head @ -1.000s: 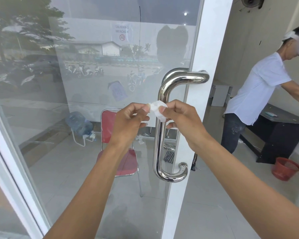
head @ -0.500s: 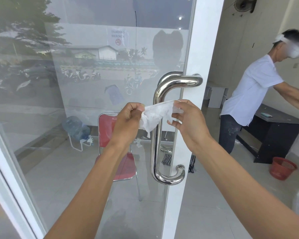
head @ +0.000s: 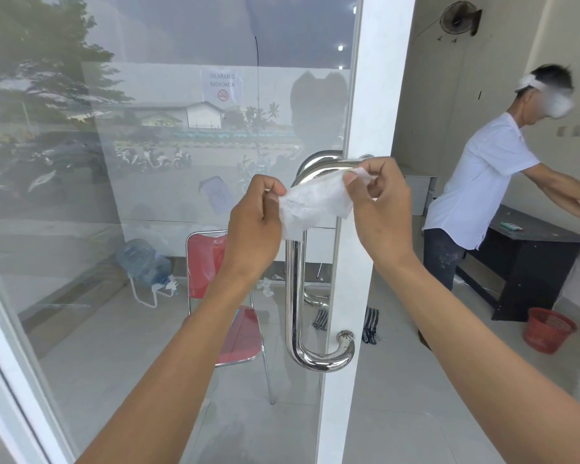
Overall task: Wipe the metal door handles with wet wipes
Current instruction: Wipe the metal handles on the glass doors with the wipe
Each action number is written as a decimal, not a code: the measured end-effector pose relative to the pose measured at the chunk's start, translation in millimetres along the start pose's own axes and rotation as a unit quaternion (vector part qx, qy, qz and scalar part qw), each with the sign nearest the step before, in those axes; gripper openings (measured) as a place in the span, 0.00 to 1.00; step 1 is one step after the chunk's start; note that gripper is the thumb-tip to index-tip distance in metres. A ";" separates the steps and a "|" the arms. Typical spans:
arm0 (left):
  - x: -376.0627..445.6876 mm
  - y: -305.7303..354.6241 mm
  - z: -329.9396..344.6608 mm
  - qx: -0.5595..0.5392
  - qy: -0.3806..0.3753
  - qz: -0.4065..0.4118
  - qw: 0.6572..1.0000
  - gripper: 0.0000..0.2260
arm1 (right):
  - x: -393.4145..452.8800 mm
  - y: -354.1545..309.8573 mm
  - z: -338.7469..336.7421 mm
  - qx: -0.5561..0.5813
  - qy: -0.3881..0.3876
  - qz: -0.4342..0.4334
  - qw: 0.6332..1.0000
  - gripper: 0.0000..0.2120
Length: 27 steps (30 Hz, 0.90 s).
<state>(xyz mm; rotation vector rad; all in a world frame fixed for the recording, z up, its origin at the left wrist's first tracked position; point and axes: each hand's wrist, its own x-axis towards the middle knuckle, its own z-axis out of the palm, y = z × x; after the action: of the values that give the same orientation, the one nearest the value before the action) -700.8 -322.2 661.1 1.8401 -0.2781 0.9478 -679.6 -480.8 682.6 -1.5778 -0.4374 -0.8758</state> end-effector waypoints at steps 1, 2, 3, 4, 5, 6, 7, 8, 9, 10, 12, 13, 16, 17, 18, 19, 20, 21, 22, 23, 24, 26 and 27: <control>4.4 1.0 1.1 0.021 0.014 0.029 0.999 0.13 | 3.5 0.7 0.6 -0.014 0.014 -0.017 1.000 0.06; 9.3 1.4 3.0 0.048 0.024 0.055 0.997 0.15 | 7.1 1.7 0.8 -0.027 0.027 -0.035 0.999 0.05; 13.9 2.2 5.1 0.072 0.029 0.073 0.994 0.16 | 10.7 2.9 0.8 -0.043 0.036 -0.053 0.997 0.05; 18.4 3.3 7.3 0.086 0.033 0.078 0.993 0.17 | 15.1 4.0 1.1 -0.063 0.044 -0.071 0.995 0.05; 21.7 5.0 9.8 0.087 0.033 0.075 0.993 0.18 | 19.4 4.8 0.7 -0.084 0.051 -0.083 0.992 0.06; 25.1 7.4 12.2 0.084 0.031 0.070 0.994 0.18 | 24.8 5.4 0.1 -0.102 0.059 -0.093 0.989 0.07; 26.9 9.8 14.8 0.079 0.025 0.064 0.994 0.18 | 29.7 6.5 -0.6 -0.118 0.067 -0.102 0.985 0.07; 28.0 11.6 17.0 0.072 0.019 0.059 0.995 0.17 | 34.0 7.7 -1.1 -0.137 0.074 -0.118 0.981 0.07; 28.4 12.2 18.8 0.064 0.013 0.054 0.996 0.16 | 37.8 9.3 -1.6 -0.166 0.082 -0.145 0.972 0.08; 28.6 11.9 20.7 0.055 0.005 0.049 0.997 0.15 | 41.8 11.7 -1.9 -0.210 0.093 -0.179 0.957 0.08; 28.5 8.8 23.6 0.047 -0.012 0.051 0.998 0.14 | 47.3 14.9 -1.5 -0.320 0.116 -0.256 0.905 0.11; 28.6 6.2 24.9 0.052 -0.020 0.058 0.997 0.14 | 48.4 15.5 -1.2 -0.354 0.117 -0.294 0.880 0.13; 32.2 -1.1 27.6 0.073 -0.038 0.072 0.994 0.15 | 46.1 11.7 0.5 -0.370 0.045 -0.386 0.844 0.15; 33.8 -2.3 28.1 0.074 -0.046 0.074 0.993 0.15 | 44.1 9.9 1.2 -0.361 0.001 -0.390 0.847 0.14; 35.1 -2.8 28.0 0.074 -0.055 0.078 0.993 0.15 | 42.2 8.3 2.3 -0.351 -0.043 -0.371 0.859 0.14; 36.1 -2.9 27.8 0.074 -0.062 0.082 0.992 0.15 | 41.4 6.9 3.6 -0.343 -0.080 -0.340 0.872 0.15; 36.4 -1.9 27.3 0.070 -0.064 0.086 0.992 0.16 | 41.9 6.9 4.8 -0.344 -0.105 -0.309 0.880 0.17; 36.2 -0.9 26.6 0.060 -0.064 0.085 0.992 0.16 | 43.3 9.0 5.6 -0.353 -0.116 -0.292 0.881 0.19; 35.0 0.9 25.8 0.047 -0.059 0.080 0.994 0.17 | 44.6 12.1 5.6 -0.362 -0.118 -0.286 0.879 0.20; 33.1 2.3 25.3 0.031 -0.053 0.070 0.996 0.18 | 45.9 16.2 4.8 -0.365 -0.115 -0.281 0.880 0.21; 30.2 4.1 24.8 0.013 -0.048 0.054 0.997 0.19 | 47.1 18.9 3.3 -0.352 -0.111 -0.268 0.890 0.22; 22.6 6.3 24.4 -0.027 -0.041 0.016 0.999 0.19 | 48.2 22.5 -0.9 -0.284 -0.103 -0.206 0.931 0.21; 19.6 6.8 23.9 -0.038 -0.035 0.005 0.999 0.19 | 49.2 22.7 -2.6 -0.245 -0.098 -0.171 0.949 0.19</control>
<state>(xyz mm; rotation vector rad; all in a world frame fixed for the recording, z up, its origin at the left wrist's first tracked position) -680.1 -341.6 675.2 1.8069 -0.3616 0.8685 -632.5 -497.7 703.7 -2.0976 -0.6880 -1.1592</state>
